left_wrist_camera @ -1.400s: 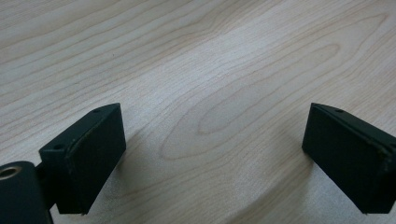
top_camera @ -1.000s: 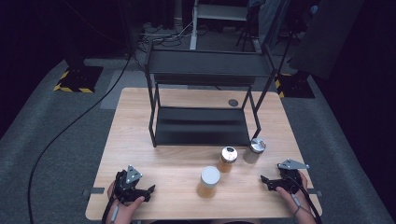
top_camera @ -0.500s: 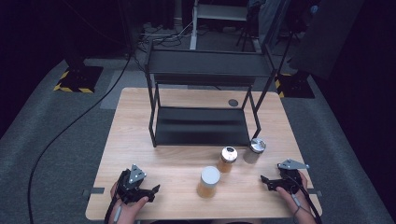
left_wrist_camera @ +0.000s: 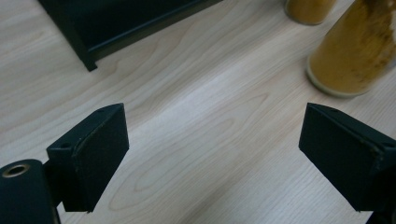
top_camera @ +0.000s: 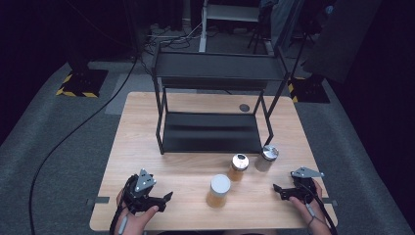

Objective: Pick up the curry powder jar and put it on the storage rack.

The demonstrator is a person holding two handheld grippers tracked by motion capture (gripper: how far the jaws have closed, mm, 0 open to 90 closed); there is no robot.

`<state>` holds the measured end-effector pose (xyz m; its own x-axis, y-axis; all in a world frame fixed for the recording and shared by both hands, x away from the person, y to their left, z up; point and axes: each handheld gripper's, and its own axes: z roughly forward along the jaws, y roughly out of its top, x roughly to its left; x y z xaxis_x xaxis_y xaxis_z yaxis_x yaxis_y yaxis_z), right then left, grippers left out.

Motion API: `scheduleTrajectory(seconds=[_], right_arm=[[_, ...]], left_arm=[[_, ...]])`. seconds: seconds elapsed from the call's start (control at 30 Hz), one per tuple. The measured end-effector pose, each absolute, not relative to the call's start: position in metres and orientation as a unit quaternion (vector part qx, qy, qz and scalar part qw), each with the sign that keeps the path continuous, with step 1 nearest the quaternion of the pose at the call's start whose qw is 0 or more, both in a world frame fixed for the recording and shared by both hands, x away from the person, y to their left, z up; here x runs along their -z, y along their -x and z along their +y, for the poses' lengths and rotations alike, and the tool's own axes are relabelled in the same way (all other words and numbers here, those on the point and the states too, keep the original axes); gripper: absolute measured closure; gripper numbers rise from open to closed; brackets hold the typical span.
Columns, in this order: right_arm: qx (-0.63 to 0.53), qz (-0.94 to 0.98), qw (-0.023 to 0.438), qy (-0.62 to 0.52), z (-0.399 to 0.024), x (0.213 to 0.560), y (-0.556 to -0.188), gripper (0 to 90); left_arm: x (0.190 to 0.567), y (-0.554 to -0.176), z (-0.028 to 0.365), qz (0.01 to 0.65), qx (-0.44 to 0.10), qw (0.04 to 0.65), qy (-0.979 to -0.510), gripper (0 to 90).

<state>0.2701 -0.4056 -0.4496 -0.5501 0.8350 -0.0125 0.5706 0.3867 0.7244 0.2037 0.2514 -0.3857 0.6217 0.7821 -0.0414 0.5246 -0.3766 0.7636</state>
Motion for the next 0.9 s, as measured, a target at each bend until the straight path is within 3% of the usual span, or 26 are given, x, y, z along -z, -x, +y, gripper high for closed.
scheduleTrajectory(seconds=[0.9], right_arm=[[-0.343,0.81,0.193,-0.435,-0.405,0.45,-0.27,3.2]], left_arm=[[0.354,-0.219,0.217,0.319,-0.142,0.441,-0.827,8.6]])
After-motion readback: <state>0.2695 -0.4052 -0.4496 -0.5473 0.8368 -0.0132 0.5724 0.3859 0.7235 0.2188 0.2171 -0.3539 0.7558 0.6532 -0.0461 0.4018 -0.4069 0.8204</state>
